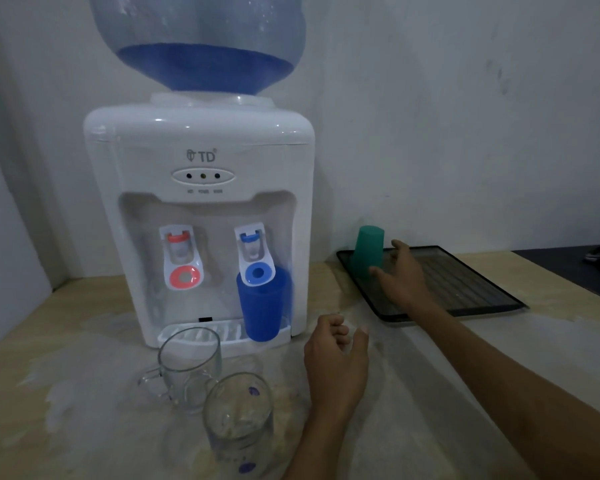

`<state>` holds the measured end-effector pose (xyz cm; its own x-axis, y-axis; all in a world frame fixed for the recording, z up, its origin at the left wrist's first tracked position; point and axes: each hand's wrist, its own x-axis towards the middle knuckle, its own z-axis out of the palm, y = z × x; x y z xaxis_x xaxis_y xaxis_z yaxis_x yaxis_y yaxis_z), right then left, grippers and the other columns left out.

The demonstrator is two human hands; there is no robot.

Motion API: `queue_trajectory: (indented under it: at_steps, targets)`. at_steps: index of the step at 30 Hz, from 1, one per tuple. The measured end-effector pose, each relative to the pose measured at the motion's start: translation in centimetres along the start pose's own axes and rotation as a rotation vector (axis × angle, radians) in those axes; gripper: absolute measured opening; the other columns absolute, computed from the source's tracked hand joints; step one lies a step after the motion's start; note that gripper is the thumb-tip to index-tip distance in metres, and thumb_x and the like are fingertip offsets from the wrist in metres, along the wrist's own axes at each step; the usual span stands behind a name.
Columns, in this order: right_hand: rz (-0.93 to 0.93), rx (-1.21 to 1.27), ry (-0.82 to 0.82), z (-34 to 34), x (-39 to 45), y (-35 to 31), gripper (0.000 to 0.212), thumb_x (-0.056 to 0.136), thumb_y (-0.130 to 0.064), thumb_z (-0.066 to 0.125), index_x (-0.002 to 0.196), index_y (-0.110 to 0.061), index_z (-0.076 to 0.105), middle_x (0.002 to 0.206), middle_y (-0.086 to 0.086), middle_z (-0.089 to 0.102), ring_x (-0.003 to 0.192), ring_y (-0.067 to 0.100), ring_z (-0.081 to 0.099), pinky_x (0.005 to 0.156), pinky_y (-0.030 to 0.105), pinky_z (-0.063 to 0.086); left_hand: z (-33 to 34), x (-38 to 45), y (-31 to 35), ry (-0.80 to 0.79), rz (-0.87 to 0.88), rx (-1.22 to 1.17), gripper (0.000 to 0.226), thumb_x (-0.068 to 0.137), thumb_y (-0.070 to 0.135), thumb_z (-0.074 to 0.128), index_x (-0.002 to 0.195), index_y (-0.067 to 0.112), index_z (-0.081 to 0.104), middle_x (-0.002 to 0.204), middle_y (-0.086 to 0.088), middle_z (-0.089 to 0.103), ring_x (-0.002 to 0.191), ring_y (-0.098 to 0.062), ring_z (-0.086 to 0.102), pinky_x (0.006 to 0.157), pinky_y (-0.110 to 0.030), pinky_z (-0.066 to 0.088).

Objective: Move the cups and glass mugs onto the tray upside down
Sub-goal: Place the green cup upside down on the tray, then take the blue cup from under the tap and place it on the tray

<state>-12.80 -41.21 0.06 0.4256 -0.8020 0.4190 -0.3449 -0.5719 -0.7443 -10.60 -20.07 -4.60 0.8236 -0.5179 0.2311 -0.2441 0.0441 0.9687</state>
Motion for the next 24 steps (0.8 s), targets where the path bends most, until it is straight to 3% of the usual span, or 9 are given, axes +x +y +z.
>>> queue_trajectory:
  at_steps: [3, 7, 11, 15, 24]
  targets:
    - [-0.164, -0.053, 0.004, -1.5, -4.3, 0.2, 0.071, 0.090, -0.023, 0.076, 0.150, -0.009, 0.040, 0.146, 0.012, 0.053, 0.133, 0.025, 0.050, 0.099, 0.029, 0.038, -0.2, -0.1, 0.2, -0.004, -0.013, -0.013, 0.026, 0.086, 0.039, 0.076, 0.107, 0.034, 0.061, 0.096, 0.010, 0.067, 0.088, -0.005, 0.065, 0.075, -0.019, 0.055]
    - [-0.320, -0.104, 0.018, -2.8, -9.4, 1.0, 0.063, 0.093, -0.022, 0.073, 0.148, -0.011, 0.044, 0.145, 0.009, 0.053, 0.126, 0.002, 0.040, 0.104, 0.025, 0.034, -0.3, -0.1, 0.5, 0.019, -0.031, 0.000, 0.025, 0.087, 0.038, 0.076, 0.106, 0.037, 0.059, 0.096, 0.012, 0.065, 0.087, -0.002, 0.064, 0.066, -0.012, 0.049]
    - [-0.363, -0.089, 0.040, -3.2, -11.1, 0.9, 0.058, 0.094, -0.022, 0.072, 0.145, -0.009, 0.049, 0.145, 0.010, 0.056, 0.132, 0.019, 0.051, 0.110, 0.032, 0.039, -0.2, -0.2, 0.6, 0.046, -0.012, 0.034, 0.026, 0.089, 0.036, 0.075, 0.106, 0.038, 0.057, 0.097, 0.012, 0.065, 0.086, -0.002, 0.064, 0.066, -0.012, 0.048]
    - [-0.404, -0.096, 0.004, -3.0, -11.6, 0.3, 0.055, 0.096, -0.024, 0.069, 0.146, -0.007, 0.050, 0.146, 0.009, 0.055, 0.135, 0.023, 0.051, 0.112, 0.047, 0.043, -0.2, -0.5, 0.8, 0.059, 0.079, 0.072, 0.025, 0.091, 0.034, 0.073, 0.110, 0.036, 0.058, 0.099, 0.011, 0.066, 0.088, -0.002, 0.065, 0.072, -0.017, 0.053]
    - [-0.433, -0.037, 0.025, -4.0, -11.2, 0.5, 0.053, 0.095, -0.019, 0.070, 0.143, -0.007, 0.051, 0.142, 0.009, 0.058, 0.132, 0.023, 0.055, 0.108, 0.049, 0.047, 0.1, -1.1, 1.1, 0.055, 0.181, 0.139, 0.025, 0.091, 0.035, 0.073, 0.112, 0.036, 0.059, 0.101, 0.015, 0.065, 0.089, 0.000, 0.064, 0.070, -0.014, 0.052]
